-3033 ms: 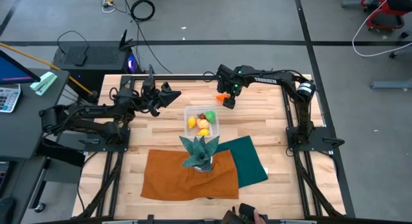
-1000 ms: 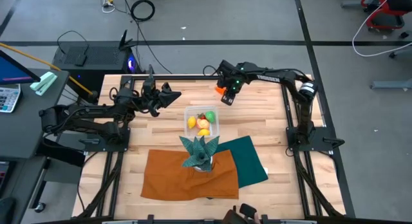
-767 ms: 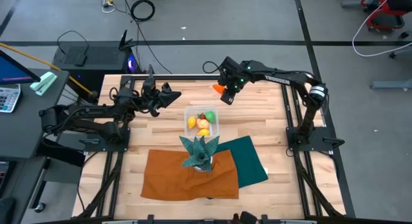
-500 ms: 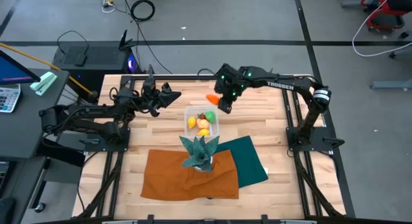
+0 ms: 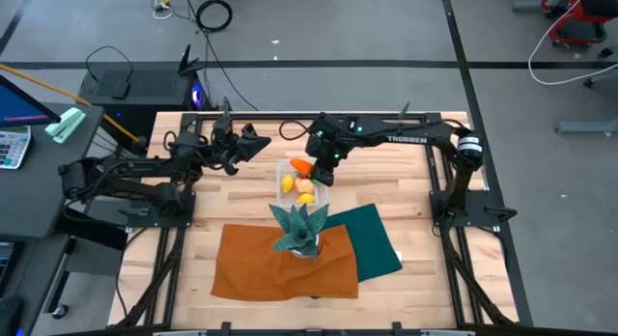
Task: Pick and placing Produce into tupperware
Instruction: Put the orange carrot into the transparent bin
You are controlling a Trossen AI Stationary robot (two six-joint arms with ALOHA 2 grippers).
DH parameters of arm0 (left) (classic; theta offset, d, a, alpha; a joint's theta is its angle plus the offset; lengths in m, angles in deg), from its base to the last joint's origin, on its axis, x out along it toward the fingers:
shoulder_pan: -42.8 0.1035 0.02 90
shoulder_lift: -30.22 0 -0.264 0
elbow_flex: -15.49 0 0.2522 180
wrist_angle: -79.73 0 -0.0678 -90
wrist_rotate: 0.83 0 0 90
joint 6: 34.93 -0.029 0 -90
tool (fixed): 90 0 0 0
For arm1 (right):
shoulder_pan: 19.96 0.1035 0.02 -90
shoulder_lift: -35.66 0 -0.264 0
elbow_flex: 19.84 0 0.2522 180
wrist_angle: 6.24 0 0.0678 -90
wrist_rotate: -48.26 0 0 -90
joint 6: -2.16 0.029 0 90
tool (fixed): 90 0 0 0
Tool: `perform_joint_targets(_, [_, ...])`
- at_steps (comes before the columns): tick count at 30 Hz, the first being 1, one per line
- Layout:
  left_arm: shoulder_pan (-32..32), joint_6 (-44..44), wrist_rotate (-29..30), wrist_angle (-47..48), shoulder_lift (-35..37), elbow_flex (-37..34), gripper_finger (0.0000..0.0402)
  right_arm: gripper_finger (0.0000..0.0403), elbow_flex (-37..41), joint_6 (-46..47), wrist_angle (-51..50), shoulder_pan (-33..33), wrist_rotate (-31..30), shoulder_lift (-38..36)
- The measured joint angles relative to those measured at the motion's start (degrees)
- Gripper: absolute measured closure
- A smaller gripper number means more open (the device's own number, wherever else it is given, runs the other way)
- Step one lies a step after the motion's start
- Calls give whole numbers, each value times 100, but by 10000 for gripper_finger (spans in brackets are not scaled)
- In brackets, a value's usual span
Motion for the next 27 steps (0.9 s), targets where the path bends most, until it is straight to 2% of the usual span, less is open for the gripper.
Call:
perform_joint_targets(6, [0,24,-21,-151,4,0,392,305,-4,-155,253,-7,73,203])
perform_joint_targets(16, [0,33,-20,-190,115,0,376,305,-8,-252,678,-9,168,600])
perform_joint_targets(27, [84,-25,-59,-142,382,0,392,305,0,-453,699,35,251,979])
